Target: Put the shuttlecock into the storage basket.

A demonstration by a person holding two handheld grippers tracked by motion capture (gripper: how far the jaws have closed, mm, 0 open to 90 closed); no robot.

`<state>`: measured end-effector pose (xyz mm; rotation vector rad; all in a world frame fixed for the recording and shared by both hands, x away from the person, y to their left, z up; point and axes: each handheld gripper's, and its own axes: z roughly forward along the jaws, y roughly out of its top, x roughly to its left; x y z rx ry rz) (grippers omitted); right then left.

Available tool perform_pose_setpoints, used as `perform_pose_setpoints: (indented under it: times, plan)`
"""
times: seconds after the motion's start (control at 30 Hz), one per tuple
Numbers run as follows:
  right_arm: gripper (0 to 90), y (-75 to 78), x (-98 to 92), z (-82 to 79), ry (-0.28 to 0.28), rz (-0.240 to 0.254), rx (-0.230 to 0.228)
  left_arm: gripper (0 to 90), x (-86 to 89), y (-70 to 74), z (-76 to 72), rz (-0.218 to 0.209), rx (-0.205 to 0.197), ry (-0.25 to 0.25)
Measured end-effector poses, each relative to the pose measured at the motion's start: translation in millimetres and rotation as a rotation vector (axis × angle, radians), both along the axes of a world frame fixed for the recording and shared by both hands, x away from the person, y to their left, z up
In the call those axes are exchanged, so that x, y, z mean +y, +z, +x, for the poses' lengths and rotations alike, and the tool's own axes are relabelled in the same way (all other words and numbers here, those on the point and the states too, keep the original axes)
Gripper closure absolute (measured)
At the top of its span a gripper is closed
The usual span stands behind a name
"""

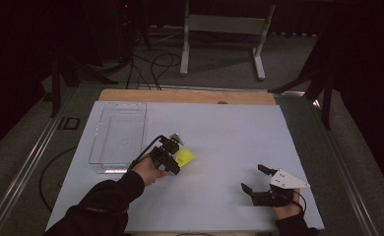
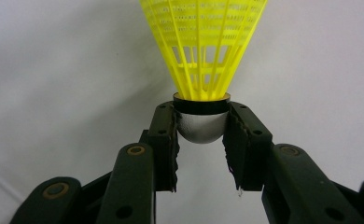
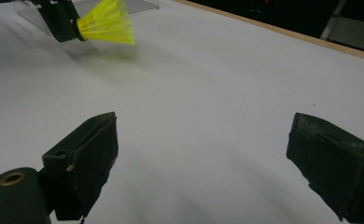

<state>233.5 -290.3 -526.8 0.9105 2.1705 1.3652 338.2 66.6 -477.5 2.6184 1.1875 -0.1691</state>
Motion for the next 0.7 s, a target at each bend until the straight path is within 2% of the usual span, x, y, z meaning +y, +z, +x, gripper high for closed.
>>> perform_pose_setpoints:
  times: [0.1,0.13,0.2,0.37,0.7]
  plan:
    - [9.2,0.2,0.1,-0.2,0.002,-0.002,-0.001,66.3,2.1,3.0,-0.9,0.001,-0.009,-0.018]
    - [9.2,0.3,0.2,-0.2,0.002,-0.003,-0.001,66.3,4.8,5.8,-2.1,-0.008,0.002,-0.047]
    - [9.2,0.5,0.1,-0.3,0.001,-0.002,-0.002,66.3,6.4,8.4,-4.4,0.002,-0.007,-0.073]
    - [9.2,0.6,0.0,-0.3,0.002,-0.002,-0.002,66.3,10.9,9.5,-9.9,-0.002,0.02,-0.141]
    - [9.2,0.7,0.3,-0.4,0.005,-0.002,-0.002,66.3,17.2,12.5,-16.5,-0.001,0.033,-0.237]
